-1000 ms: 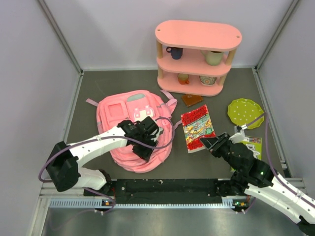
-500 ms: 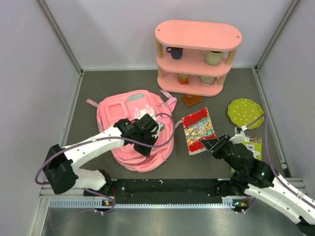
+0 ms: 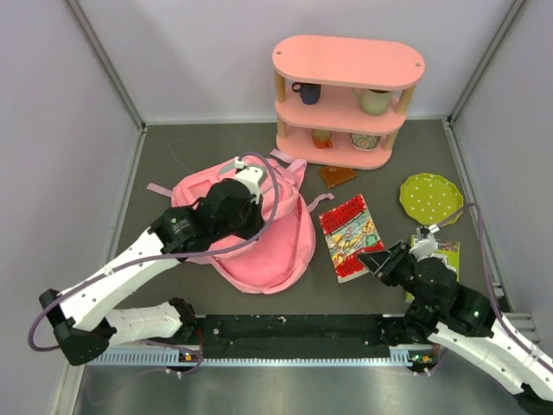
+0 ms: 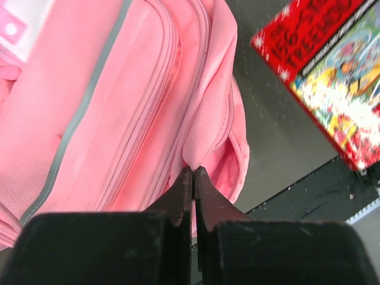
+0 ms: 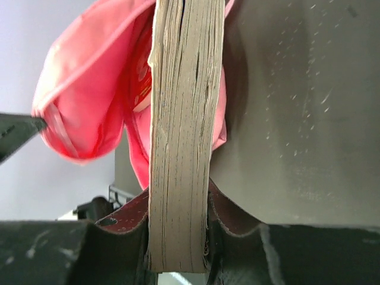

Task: Pack the student bag
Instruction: Place the book in the student bag.

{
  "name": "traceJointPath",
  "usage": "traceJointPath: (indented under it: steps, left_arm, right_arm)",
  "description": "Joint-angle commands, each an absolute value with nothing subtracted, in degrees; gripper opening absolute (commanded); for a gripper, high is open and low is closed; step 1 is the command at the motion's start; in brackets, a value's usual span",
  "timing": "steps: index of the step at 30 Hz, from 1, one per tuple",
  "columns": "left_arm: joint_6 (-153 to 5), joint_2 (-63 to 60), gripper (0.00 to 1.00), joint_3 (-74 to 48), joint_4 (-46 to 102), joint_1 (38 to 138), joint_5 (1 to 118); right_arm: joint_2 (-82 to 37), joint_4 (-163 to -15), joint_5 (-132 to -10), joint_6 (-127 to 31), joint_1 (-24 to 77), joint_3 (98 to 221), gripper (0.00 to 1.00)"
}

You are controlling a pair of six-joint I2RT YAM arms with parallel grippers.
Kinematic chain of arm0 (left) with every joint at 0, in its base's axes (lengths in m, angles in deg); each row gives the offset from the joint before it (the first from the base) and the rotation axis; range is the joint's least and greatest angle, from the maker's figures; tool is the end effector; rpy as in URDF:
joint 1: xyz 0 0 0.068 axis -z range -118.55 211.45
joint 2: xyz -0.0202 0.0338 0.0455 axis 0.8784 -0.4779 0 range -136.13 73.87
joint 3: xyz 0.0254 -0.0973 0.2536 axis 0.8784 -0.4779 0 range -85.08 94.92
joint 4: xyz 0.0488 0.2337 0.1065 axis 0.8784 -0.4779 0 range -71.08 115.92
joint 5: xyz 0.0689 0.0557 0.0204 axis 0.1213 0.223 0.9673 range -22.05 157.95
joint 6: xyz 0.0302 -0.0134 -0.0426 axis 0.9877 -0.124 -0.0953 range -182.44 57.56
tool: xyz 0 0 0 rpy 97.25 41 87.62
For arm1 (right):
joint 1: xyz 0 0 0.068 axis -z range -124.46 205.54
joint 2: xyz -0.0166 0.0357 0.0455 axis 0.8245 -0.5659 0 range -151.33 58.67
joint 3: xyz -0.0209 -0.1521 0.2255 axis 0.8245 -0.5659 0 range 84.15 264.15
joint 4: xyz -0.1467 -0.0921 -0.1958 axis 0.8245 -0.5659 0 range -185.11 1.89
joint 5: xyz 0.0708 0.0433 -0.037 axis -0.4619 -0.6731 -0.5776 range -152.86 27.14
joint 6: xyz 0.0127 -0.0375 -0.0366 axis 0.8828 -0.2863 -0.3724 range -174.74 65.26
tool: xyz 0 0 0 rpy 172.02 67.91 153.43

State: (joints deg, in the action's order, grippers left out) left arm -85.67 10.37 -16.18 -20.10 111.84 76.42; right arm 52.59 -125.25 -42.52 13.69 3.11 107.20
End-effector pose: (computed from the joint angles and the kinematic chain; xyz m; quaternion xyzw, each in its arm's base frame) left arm 0.1464 -0.1687 0.3615 0.1828 0.8880 -0.1958 0.3737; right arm 0.0556 0.0519 0.2333 0.2124 0.7853 0.4185 0.4039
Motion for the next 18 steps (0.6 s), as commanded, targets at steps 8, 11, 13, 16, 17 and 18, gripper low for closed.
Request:
traceJointPath:
  steps: [8, 11, 13, 16, 17, 18]
  left_arm:
    - [-89.51, 20.26, 0.0, -16.62, -6.95, 111.9, 84.74]
    - [-89.6, 19.38, 0.0, -15.83, -7.4, 111.81, 84.12]
    - [-90.04, 19.47, 0.0, -16.18, -7.05, 111.81, 83.94]
    - [-90.3, 20.08, 0.0, -16.53, -6.34, 111.81, 83.86]
    - [-90.3, 20.08, 0.0, -16.53, -6.17, 111.81, 83.86]
    - [-90.39, 20.34, 0.0, -16.53, -5.9, 111.9, 83.77]
  right_arm:
    - [47.34, -105.98, -65.03, 17.93, 2.89, 105.88, 0.0]
    - [43.48, -93.41, -69.52, 21.71, 2.89, 101.83, 0.0]
    - [39.09, -86.03, -71.81, 22.78, 2.8, 100.77, 0.0]
    - [33.2, -81.88, -72.7, 23.13, 2.72, 101.38, 0.0]
    - [31.88, -80.3, -72.88, 23.31, 2.71, 101.29, 0.0]
    - [30.65, -78.81, -73.05, 23.66, 2.71, 101.29, 0.0]
